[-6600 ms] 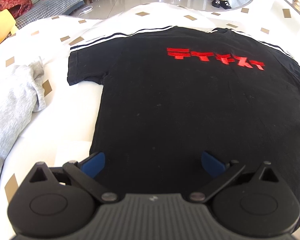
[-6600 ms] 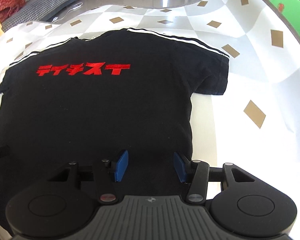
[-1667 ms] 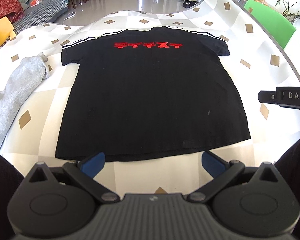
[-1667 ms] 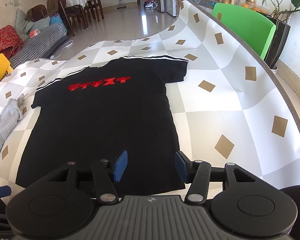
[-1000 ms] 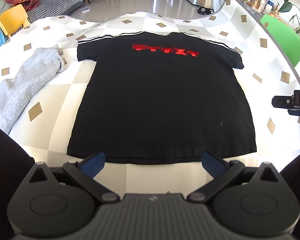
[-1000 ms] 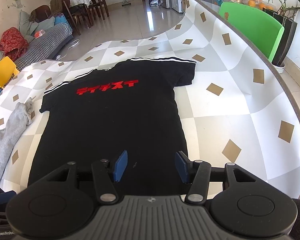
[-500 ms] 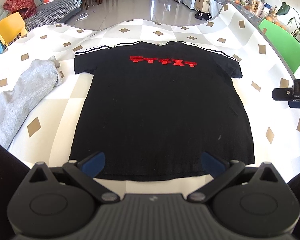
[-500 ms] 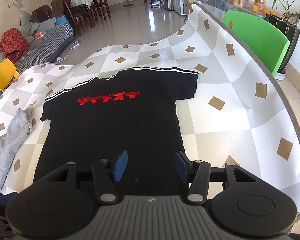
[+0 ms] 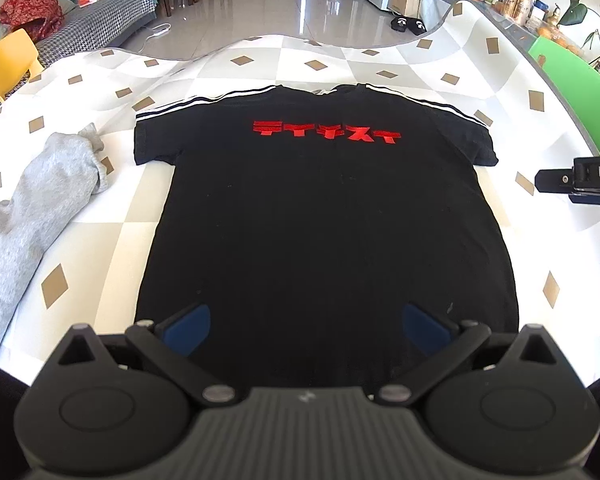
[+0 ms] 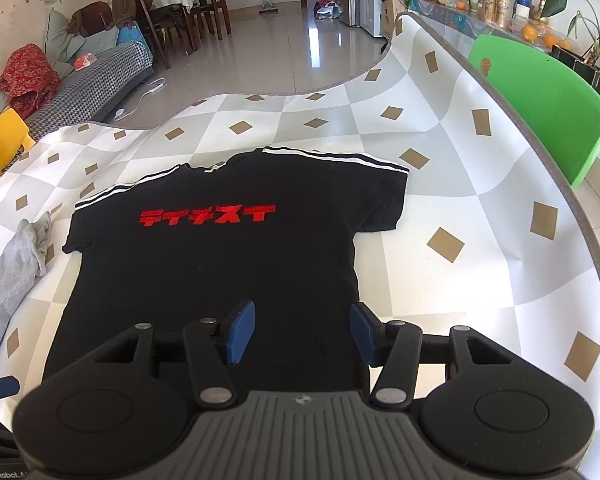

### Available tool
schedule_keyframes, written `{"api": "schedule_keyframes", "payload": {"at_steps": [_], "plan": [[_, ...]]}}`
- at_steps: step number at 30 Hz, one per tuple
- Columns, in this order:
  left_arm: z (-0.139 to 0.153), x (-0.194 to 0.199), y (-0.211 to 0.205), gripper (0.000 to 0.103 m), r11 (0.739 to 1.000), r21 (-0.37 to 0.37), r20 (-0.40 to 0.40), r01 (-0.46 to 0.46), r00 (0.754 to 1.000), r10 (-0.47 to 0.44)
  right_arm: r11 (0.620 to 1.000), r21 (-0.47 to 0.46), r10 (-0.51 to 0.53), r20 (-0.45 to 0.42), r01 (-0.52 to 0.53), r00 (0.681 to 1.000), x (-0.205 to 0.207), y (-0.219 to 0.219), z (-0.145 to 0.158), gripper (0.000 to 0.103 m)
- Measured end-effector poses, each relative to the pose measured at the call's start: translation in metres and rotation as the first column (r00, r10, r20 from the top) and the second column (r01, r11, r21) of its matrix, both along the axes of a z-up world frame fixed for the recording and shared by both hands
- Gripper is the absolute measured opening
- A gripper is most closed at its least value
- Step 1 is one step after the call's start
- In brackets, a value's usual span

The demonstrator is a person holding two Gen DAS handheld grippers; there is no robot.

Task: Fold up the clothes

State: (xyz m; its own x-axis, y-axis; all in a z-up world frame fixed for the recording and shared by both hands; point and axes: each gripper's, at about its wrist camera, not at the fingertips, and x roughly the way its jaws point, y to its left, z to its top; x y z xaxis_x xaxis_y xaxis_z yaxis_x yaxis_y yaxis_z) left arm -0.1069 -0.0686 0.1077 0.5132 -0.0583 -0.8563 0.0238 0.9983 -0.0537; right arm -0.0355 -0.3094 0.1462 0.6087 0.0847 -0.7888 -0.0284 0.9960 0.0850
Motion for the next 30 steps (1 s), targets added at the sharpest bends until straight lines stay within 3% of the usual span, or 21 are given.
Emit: {"api": "schedule_keyframes", "payload": {"at_steps": [11, 18, 26, 30], "plan": [[-0.011, 0.071, 0.021, 0.103, 1.000, 0.020, -0.034, 0.001, 0.999, -0.001, 0.990, 0.106, -0.085, -0.059, 0.090, 0.995, 0.057, -0.024, -0.033, 0.051], [-0.013, 0.117, 0.043, 0.103, 0.996, 0.079, -0.023, -0.042, 0.999, 0.044, 0.969, 0.158, -0.181, -0.076, 0.191, 0.981, 0.095, -0.043, -0.052, 0.051], [-0.029, 0.159, 0.062, 0.103, 0.996, 0.052, -0.020, -0.075, 0.997, 0.076, 0.944, 0.164, -0.271, -0.097, 0.284, 0.958, 0.135, -0.060, -0.073, 0.051], [-0.045, 0.173, 0.068, 0.103, 0.994, 0.047, -0.063, -0.101, 0.993, 0.104, 0.930, 0.171, -0.312, -0.105, 0.326, 0.944, 0.150, -0.069, -0.082, 0.051]]}}
